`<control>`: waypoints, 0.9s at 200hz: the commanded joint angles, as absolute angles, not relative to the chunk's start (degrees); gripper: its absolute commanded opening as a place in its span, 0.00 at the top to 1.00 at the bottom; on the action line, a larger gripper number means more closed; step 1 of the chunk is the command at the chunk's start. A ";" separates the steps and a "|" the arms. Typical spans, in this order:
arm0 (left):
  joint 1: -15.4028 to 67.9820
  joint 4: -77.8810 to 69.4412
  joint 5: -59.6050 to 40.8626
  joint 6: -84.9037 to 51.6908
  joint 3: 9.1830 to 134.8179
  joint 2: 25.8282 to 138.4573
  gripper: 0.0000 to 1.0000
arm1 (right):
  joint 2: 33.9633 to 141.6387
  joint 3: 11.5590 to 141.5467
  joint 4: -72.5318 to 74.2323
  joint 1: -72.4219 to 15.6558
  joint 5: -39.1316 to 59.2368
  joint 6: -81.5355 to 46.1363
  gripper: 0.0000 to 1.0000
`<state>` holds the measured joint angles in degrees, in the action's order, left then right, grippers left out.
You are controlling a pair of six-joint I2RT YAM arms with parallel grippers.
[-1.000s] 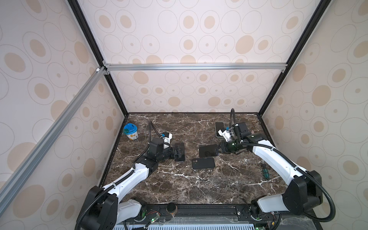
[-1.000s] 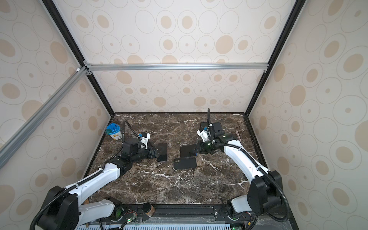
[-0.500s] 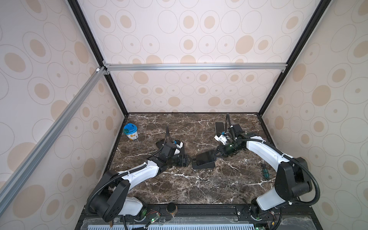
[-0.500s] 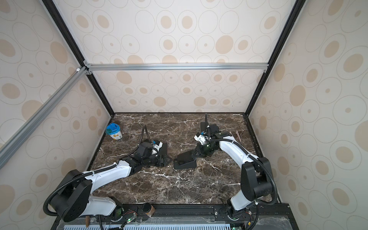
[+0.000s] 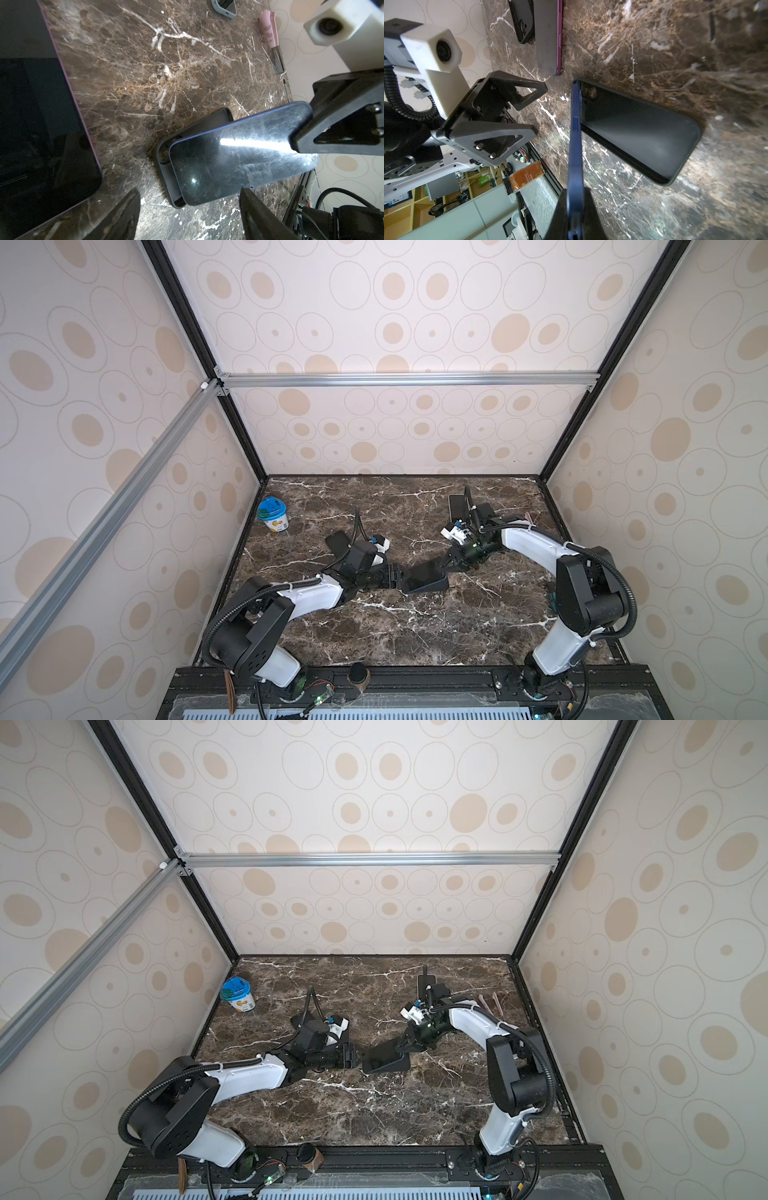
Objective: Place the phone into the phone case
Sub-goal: 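Lower the phone into the black case with the right gripper while the left holds it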
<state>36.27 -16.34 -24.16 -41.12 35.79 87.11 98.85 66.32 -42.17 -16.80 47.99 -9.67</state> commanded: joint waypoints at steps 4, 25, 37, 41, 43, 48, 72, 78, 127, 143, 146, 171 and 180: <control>37.05 -19.95 -25.09 -43.43 35.73 88.45 0.29 | 99.66 67.50 -41.41 -16.40 50.70 -8.50 1.00; 37.36 -20.08 -23.74 -44.20 35.60 89.24 0.31 | 100.58 67.19 -40.66 -16.30 50.74 -8.72 1.00; 37.53 -20.17 -23.53 -44.28 35.51 89.76 0.32 | 101.04 66.91 -40.22 -16.28 50.80 -8.95 1.00; 37.52 -20.27 -23.58 -44.33 35.46 89.93 0.32 | 101.15 66.89 -40.11 -16.22 50.90 -8.95 1.00; 37.55 -20.23 -23.56 -44.33 35.47 90.05 0.33 | 101.27 66.84 -40.02 -16.25 50.89 -9.03 1.00; 37.60 -20.34 -23.65 -44.37 35.54 90.36 0.34 | 101.43 66.80 -39.93 -16.26 50.97 -9.02 1.00; 37.90 -21.40 -23.85 -44.60 35.76 91.85 0.37 | 102.68 66.45 -39.55 -16.26 51.45 -8.99 1.00; 37.99 -21.92 -23.70 -44.78 35.69 92.35 0.37 | 103.02 66.42 -39.55 -16.23 51.67 -9.03 1.00; 38.52 -23.64 -23.42 -45.82 36.12 95.86 0.44 | 104.98 65.41 -38.38 -16.25 52.12 -9.61 1.00; 38.59 -23.66 -23.25 -45.80 36.20 96.23 0.46 | 105.60 65.04 -37.65 -16.26 52.20 -10.08 1.00; 38.65 -23.66 -23.21 -45.82 36.21 96.33 0.47 | 105.68 64.89 -37.50 -16.29 52.21 -10.17 1.00; 38.67 -23.64 -23.26 -45.94 36.12 96.48 0.52 | 106.74 64.01 -36.40 -16.26 51.63 -11.14 0.96; 38.63 -23.66 -23.35 -45.96 36.12 96.48 0.54 | 107.01 63.65 -36.07 -16.25 51.00 -11.40 0.94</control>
